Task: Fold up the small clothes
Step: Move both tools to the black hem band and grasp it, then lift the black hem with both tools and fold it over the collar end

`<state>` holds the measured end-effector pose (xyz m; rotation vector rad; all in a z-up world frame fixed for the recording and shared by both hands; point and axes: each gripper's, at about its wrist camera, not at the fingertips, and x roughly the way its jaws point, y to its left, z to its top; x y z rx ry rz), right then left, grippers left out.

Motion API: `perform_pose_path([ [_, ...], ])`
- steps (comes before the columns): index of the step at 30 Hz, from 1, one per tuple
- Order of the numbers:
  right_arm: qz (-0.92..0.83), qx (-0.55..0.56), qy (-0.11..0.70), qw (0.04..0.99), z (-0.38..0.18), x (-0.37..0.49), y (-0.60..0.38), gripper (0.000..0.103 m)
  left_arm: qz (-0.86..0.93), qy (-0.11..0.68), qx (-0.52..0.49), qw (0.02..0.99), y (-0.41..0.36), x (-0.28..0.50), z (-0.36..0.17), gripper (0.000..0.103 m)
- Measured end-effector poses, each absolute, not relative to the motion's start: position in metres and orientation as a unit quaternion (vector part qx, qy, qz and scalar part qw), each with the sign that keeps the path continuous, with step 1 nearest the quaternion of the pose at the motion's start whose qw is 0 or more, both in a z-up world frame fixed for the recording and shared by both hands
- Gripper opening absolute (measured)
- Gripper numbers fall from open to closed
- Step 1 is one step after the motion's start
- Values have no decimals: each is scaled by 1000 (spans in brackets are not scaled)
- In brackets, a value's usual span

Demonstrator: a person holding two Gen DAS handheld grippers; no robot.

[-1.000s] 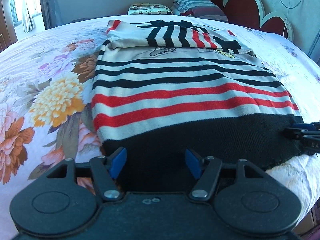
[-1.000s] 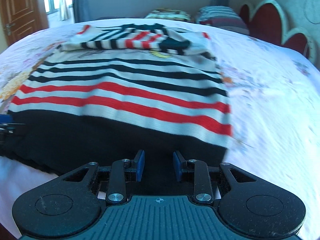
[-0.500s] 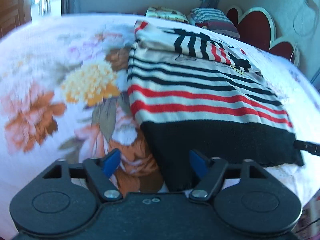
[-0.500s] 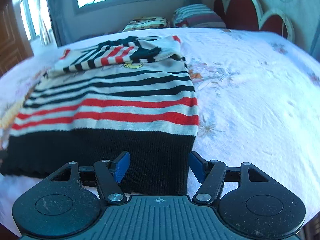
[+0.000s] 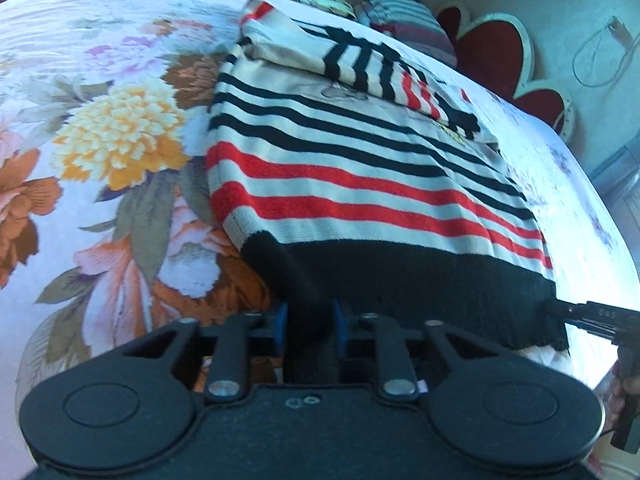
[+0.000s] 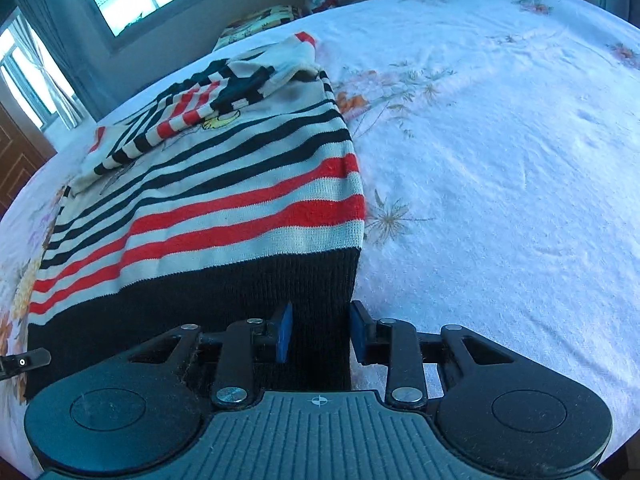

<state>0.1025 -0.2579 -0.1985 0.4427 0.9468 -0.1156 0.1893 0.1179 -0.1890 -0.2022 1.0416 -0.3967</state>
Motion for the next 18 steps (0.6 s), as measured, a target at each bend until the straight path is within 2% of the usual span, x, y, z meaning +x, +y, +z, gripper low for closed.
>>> perform_pose_path([
  [4, -43, 210, 474, 854, -197, 102, -255, 31, -196, 499, -97, 839, 116, 190, -190, 14],
  [5, -38, 204, 481, 852, -196, 103, -254, 31, -198, 499, -97, 838, 116, 191, -189, 9],
  [6, -32, 204, 486, 849, -195, 105, -253, 26, -200, 500, -101, 837, 117, 192, -189, 9],
  [7, -22, 205, 491, 846, -194, 106, -253, 9, -202, 500, -106, 836, 118, 193, -187, 9],
  [10, 7, 219, 492, 843, -189, 109, -251, 9, -213, 487, -106, 841, 118, 195, -178, 9],
  [18, 40, 243, 414, 877, -138, 133, -258, 8, -226, 420, -127, 870, 116, 218, -133, 9],
])
